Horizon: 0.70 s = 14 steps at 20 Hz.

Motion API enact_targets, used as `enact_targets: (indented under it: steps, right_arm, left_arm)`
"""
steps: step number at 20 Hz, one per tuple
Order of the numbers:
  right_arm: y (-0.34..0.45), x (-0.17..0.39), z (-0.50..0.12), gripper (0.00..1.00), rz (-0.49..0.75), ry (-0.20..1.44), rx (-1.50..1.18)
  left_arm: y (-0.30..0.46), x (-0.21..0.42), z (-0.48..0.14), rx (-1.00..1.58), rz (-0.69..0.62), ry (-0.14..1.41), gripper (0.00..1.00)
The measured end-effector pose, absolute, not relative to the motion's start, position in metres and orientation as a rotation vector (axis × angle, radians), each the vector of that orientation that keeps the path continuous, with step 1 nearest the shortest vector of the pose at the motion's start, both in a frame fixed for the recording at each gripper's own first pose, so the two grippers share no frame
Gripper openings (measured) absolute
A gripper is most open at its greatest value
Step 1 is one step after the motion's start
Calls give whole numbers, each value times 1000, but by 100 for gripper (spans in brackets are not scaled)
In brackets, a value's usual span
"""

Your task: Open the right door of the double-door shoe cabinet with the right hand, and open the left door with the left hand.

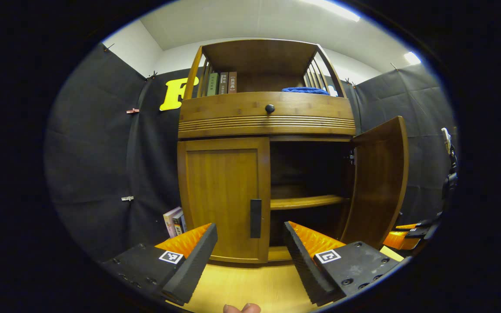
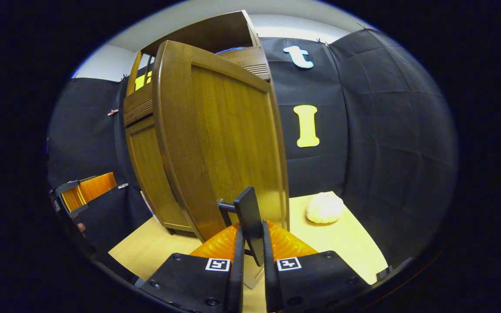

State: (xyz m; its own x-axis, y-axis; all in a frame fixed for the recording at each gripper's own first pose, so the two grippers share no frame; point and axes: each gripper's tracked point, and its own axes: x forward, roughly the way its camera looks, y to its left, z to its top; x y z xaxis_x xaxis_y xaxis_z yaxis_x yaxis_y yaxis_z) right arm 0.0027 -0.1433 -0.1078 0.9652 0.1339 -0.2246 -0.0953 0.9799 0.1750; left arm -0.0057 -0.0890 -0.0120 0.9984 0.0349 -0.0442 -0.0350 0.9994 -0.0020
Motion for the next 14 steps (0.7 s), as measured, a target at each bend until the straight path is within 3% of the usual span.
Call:
enact_targets:
  steps: [4, 5, 14]
  right_arm:
    - [-199, 9, -104, 21, 48, 215, 119]
    - [-207, 8, -104, 13, 53, 221, 136]
    - [-240, 8, -101, 13, 142, 235, 128]
  left_arm:
    - [-119, 0, -10, -5, 17, 47, 94]
    - [-125, 2, -7, -2, 17, 44, 92]
    - [-165, 19, -4, 23, 17, 31, 92]
